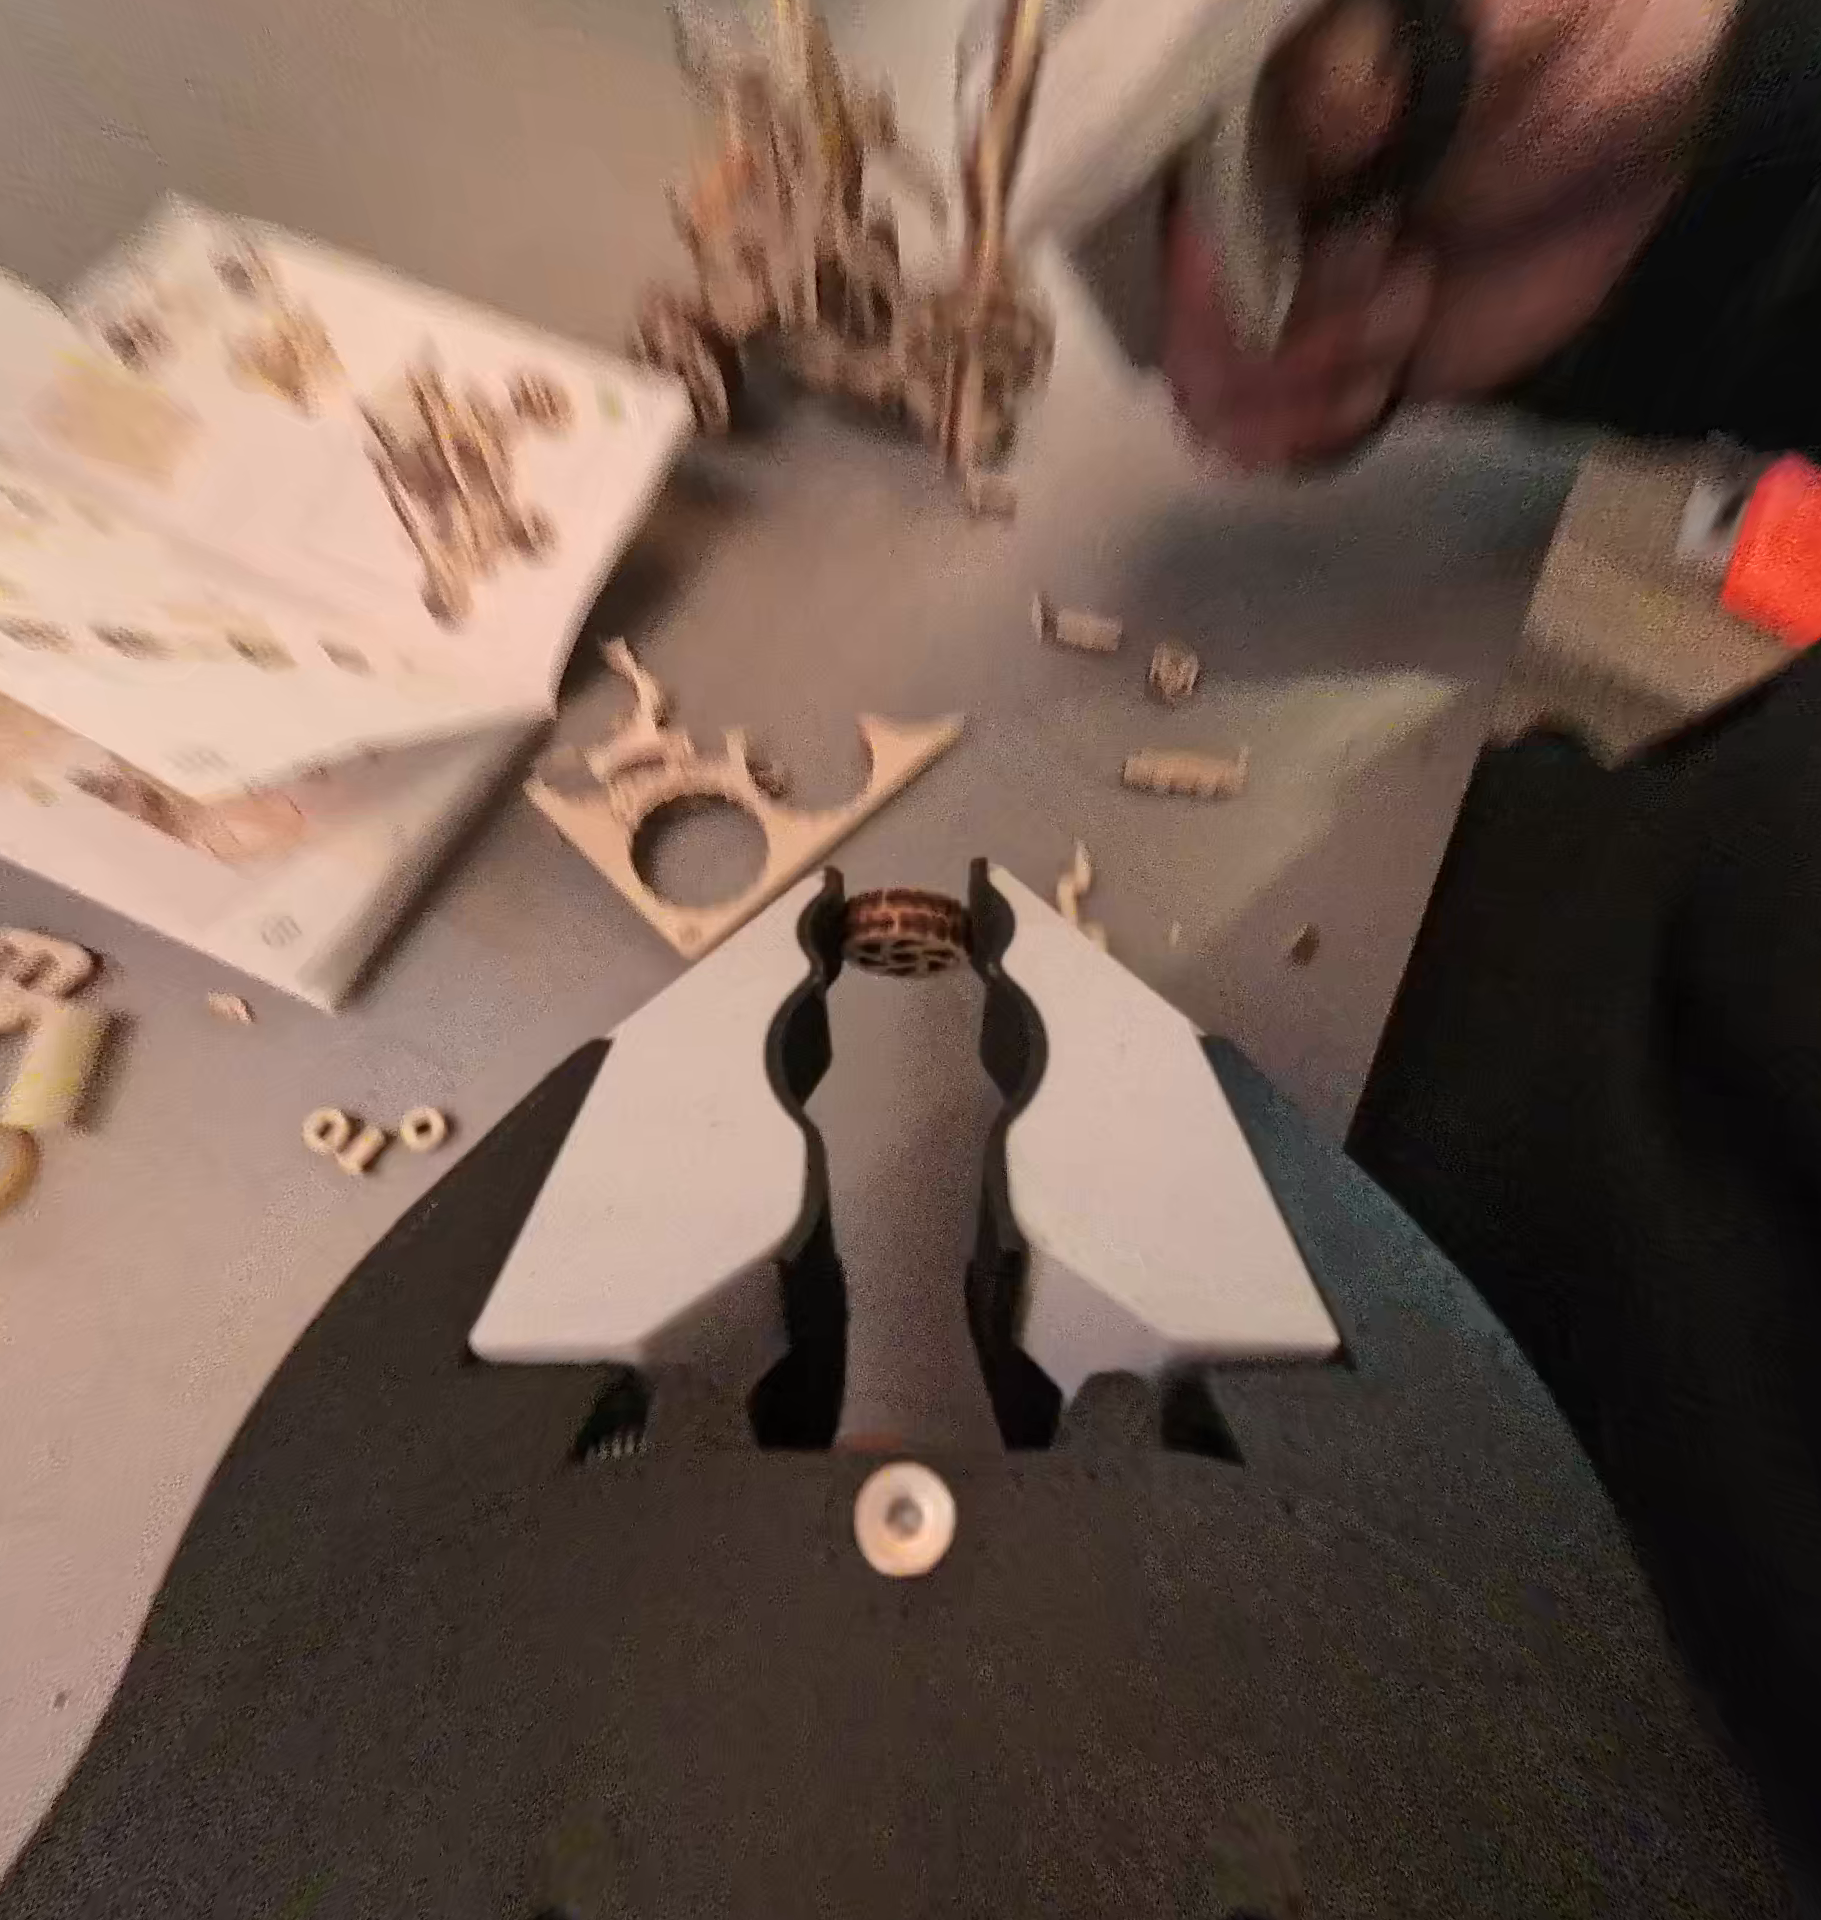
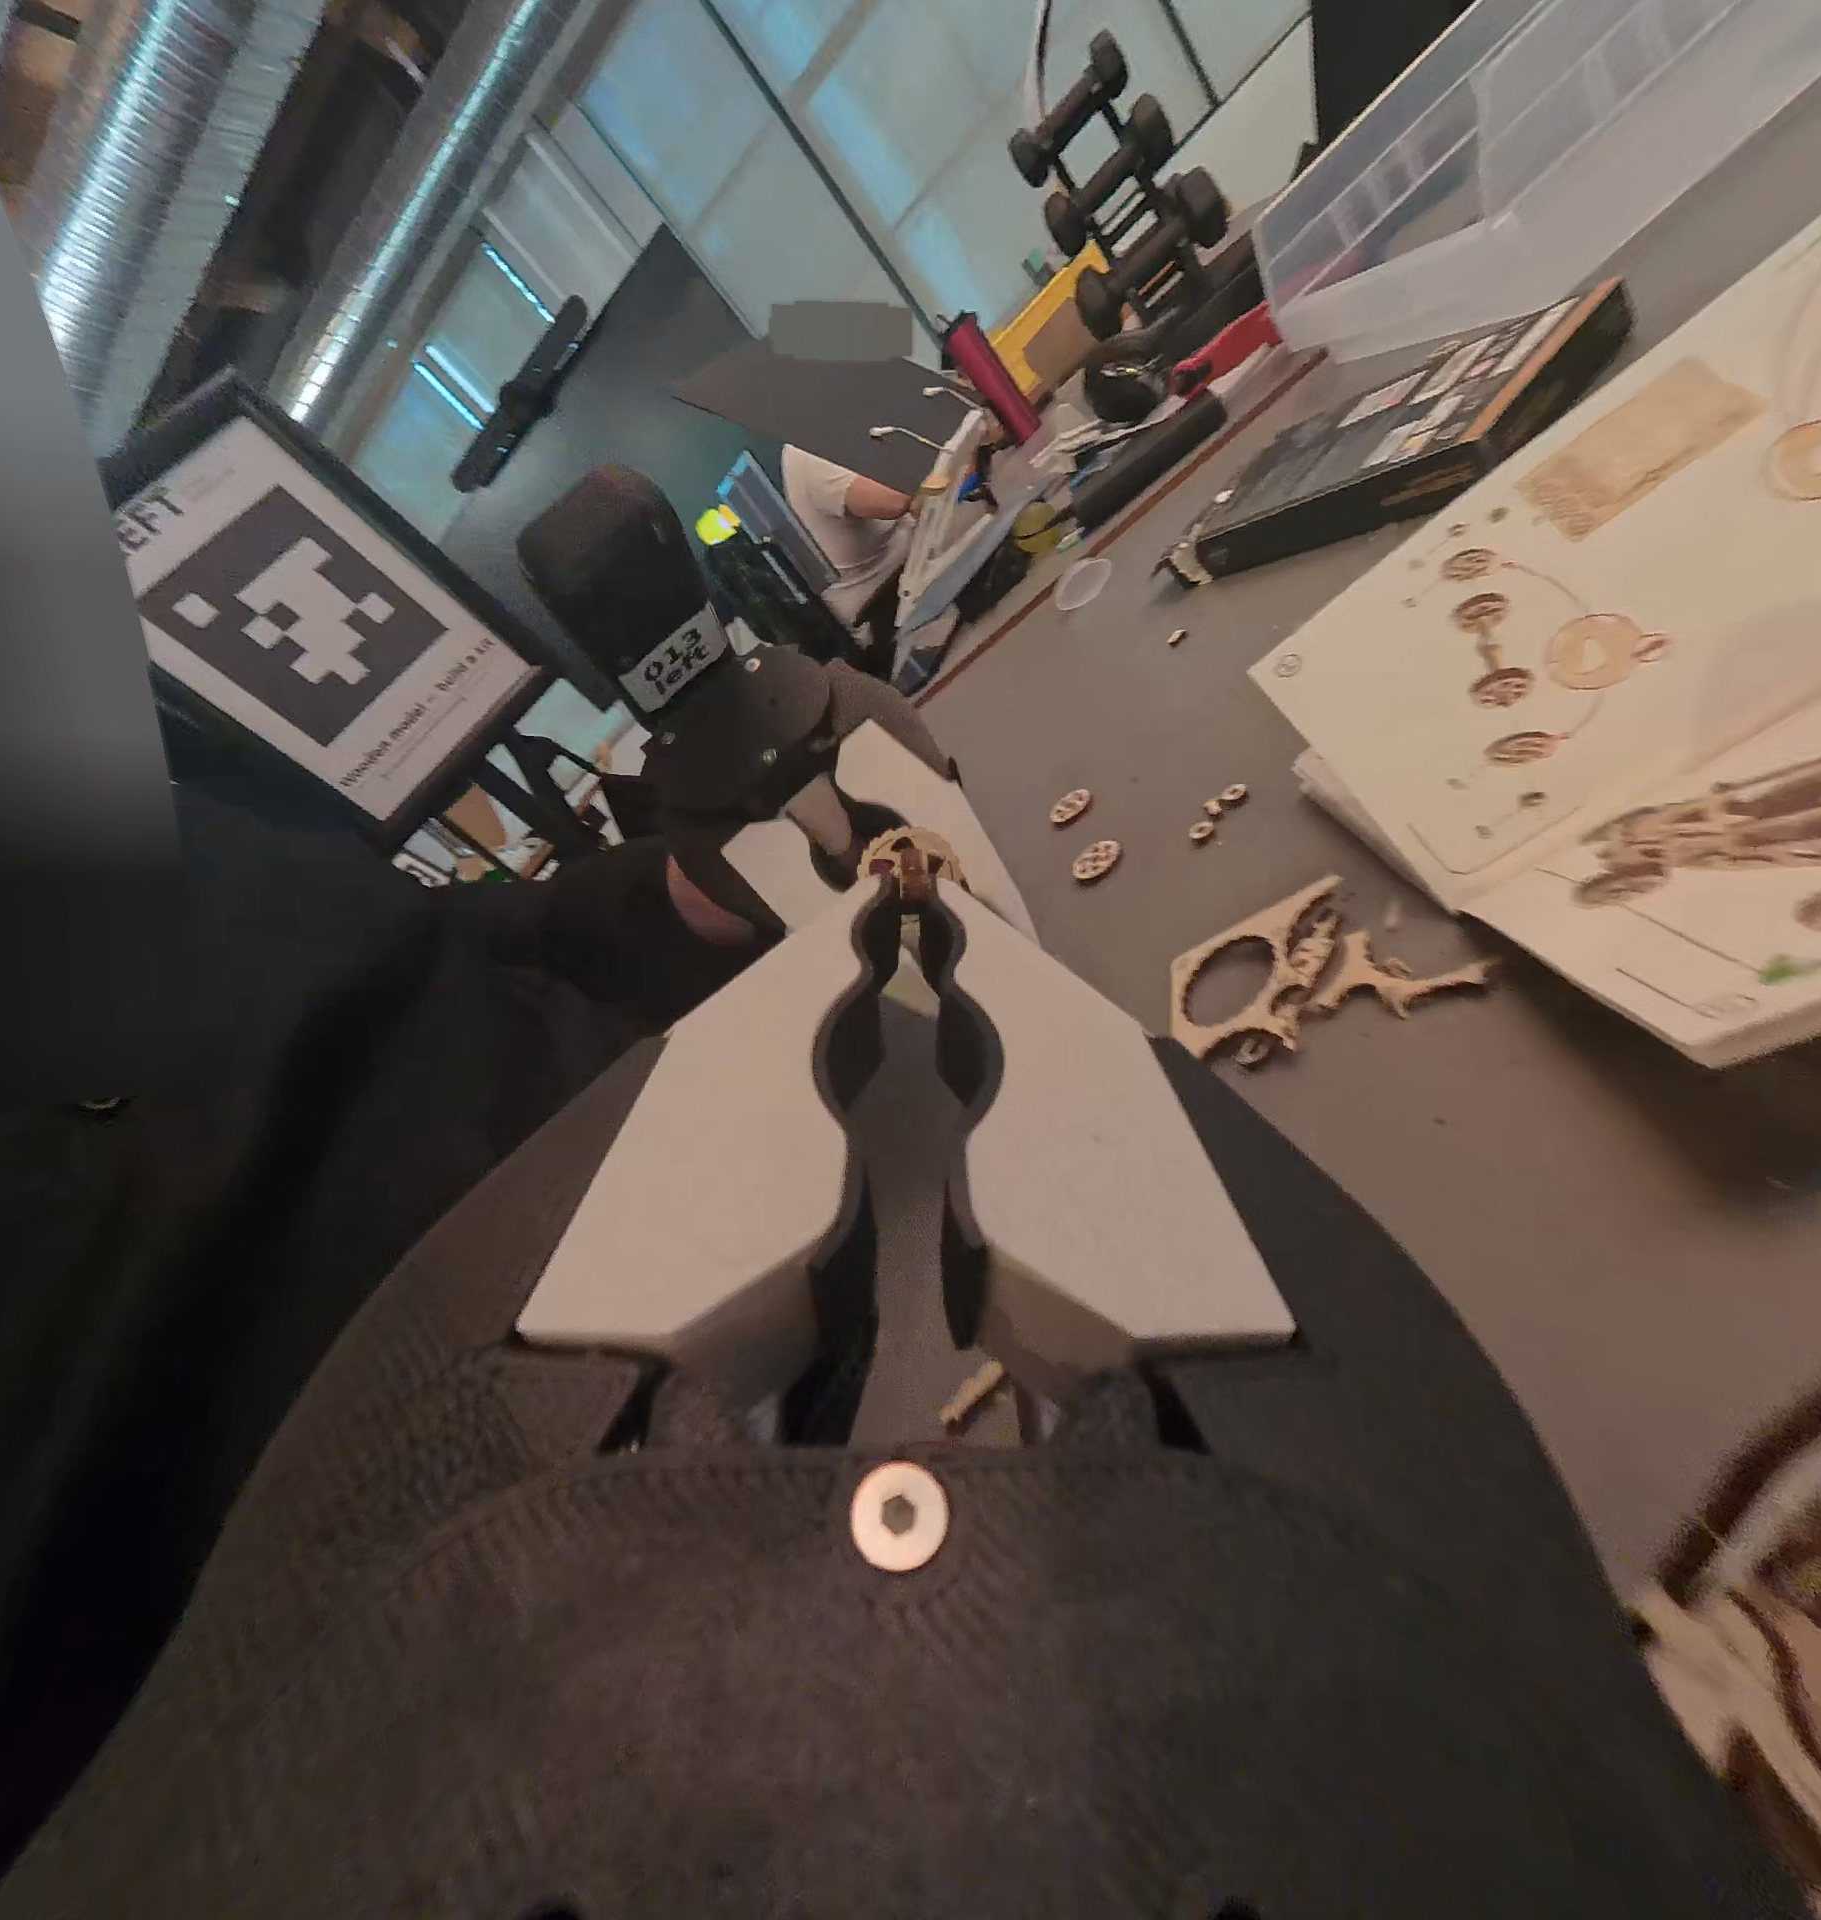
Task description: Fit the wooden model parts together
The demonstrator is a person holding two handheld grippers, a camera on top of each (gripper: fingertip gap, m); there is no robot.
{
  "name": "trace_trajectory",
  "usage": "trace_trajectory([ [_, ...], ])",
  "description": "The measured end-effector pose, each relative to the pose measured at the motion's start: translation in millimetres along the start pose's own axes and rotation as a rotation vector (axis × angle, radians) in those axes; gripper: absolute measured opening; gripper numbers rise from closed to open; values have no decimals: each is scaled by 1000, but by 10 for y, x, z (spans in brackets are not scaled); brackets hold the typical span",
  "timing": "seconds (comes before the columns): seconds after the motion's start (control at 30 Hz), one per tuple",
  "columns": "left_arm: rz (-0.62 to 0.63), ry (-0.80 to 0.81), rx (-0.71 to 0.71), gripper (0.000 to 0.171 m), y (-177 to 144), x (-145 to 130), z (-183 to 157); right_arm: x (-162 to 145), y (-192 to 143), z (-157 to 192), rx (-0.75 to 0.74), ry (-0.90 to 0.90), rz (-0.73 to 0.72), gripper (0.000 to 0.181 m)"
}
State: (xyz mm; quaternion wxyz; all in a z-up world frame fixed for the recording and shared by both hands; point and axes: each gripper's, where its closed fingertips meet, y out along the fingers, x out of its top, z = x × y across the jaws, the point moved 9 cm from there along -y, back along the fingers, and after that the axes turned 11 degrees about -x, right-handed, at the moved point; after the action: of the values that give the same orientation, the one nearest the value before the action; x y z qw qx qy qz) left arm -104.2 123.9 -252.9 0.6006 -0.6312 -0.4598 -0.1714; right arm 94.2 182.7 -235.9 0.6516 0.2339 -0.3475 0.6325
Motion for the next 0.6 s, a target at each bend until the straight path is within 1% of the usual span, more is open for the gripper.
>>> trace_trajectory([
  [0.03, 88, 9, 15, 21, 59, -51, 6, 1, -43, -21, -24, -13, 5, 1],
  [0.07, 142, 44, 50, 21, 100, -63, 7, -12, -74, -40, -51, -31, 17, 1],
  [0.13, 261, 65, 51, 21, 200, -74, 12, -52, -105, -57, -81, -47, 33, 1],
  [0.17, 310, 66, 50, 22, 249, -92, 28, -70, -115, -60, -81, -40, 30, 1],
  [0.2, 314, 81, 48, 21, 283, -99, 31, -92, -123, -63, -86, -37, 29, 1],
  [0.27, 297, 71, 30, 24, 312, -91, 28, -132, -142, -67, -112, -52, 38, 1],
  [0.33, 292, 60, 34, 41, 317, -87, 46, -153, -168, -66, -128, -57, 38, 1],
  [0.4, 268, 54, 58, 50, 288, -74, 71, -161, -190, -70, -130, -53, 33, 1],
  [0.47, 206, 60, 63, 57, 235, -12, 55, -171, -193, -65, -127, -52, 34, 1],
  [0.6, 18, 140, 62, 56, 148, 260, -88, -196, -104, -3, -86, -31, 33, 1],
])
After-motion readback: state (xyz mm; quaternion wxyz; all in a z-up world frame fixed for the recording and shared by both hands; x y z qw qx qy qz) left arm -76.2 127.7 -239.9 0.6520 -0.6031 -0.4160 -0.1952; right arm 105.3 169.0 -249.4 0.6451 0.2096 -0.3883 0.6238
